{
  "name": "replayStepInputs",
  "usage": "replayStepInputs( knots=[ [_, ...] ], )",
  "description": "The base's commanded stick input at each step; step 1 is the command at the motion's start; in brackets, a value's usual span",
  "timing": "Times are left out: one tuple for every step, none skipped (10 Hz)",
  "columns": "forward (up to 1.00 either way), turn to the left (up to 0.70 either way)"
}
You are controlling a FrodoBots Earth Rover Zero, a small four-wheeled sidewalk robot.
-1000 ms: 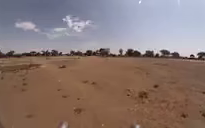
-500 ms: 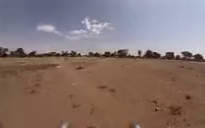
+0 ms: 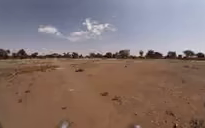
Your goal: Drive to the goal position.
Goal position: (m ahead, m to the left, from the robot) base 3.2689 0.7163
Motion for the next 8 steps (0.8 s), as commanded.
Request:
replayStepInputs(
  knots=[
    [0.7, 0.0],
    [0.7, 0.0],
    [0.7, 0.0],
    [0.7, 0.0],
    [0.7, 0.0],
    [0.7, 0.0],
    [0.7, 0.0],
    [0.7, 0.0]
  ],
)
